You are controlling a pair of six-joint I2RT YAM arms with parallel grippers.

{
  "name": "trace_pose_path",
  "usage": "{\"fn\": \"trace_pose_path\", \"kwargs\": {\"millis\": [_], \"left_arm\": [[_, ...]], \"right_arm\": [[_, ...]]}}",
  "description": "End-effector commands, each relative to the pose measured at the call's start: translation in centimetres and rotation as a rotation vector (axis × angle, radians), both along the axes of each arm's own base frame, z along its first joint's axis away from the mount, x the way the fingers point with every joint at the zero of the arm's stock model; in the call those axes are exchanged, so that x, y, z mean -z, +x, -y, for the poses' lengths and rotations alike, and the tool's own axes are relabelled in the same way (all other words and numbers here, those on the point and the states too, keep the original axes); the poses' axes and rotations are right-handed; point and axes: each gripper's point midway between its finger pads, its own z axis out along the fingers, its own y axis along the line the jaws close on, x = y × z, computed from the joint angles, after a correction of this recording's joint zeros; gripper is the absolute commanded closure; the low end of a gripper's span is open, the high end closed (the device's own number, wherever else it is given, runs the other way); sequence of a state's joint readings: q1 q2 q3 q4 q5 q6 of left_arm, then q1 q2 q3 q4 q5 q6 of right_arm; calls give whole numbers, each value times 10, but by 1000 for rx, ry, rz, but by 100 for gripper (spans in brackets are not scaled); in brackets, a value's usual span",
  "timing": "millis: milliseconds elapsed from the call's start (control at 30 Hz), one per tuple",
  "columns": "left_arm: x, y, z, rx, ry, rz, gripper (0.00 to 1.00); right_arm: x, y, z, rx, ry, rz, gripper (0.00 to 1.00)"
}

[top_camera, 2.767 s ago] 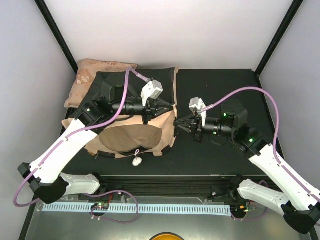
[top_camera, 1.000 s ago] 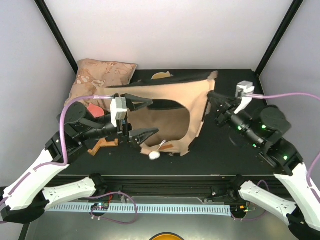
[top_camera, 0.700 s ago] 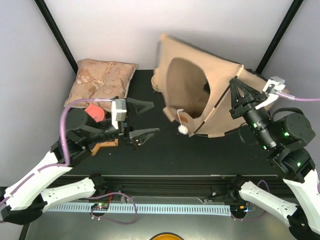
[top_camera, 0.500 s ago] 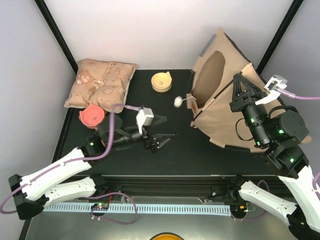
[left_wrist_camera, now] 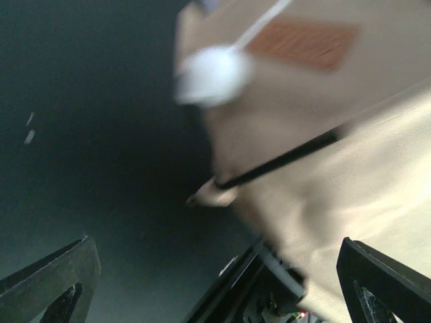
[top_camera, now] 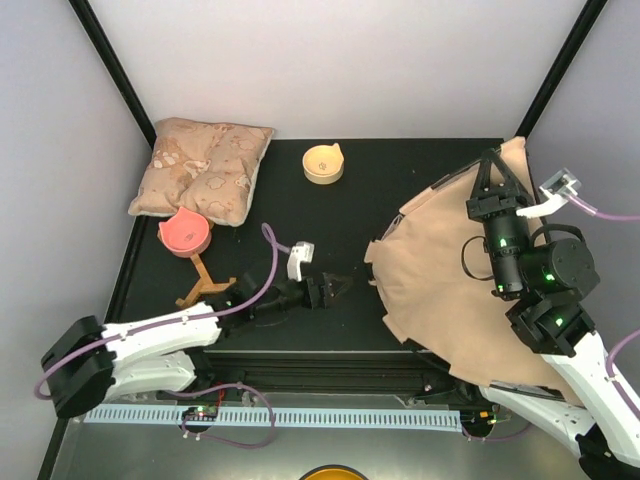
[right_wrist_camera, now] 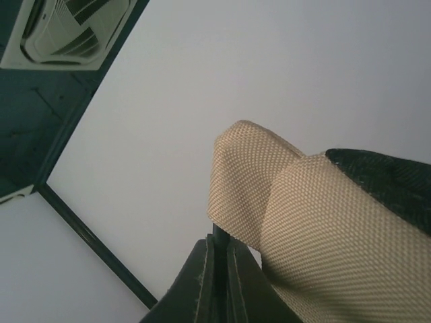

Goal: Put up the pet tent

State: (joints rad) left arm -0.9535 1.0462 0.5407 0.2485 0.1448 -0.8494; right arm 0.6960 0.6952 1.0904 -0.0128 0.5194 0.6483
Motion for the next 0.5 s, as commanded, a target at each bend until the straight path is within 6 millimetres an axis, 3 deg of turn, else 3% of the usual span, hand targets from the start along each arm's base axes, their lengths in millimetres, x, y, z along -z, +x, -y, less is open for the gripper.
{"fn": "trace_pose_path", "kwargs": {"millis": [0, 100, 333, 467], "left_arm": [[21, -1, 3, -34, -247, -299, 1], [26, -7, 7, 1, -267, -328, 5], [13, -12, 34, 117, -251, -297, 20], [6, -18, 58, 187, -333, -354, 39]], "right_arm": [[-22, -10, 16, 19, 140, 81, 99], [-19, -9, 16, 17, 146, 72, 99], [-16, -7, 16, 27, 147, 69, 99], [-15, -5, 15, 31, 147, 65, 99]]}}
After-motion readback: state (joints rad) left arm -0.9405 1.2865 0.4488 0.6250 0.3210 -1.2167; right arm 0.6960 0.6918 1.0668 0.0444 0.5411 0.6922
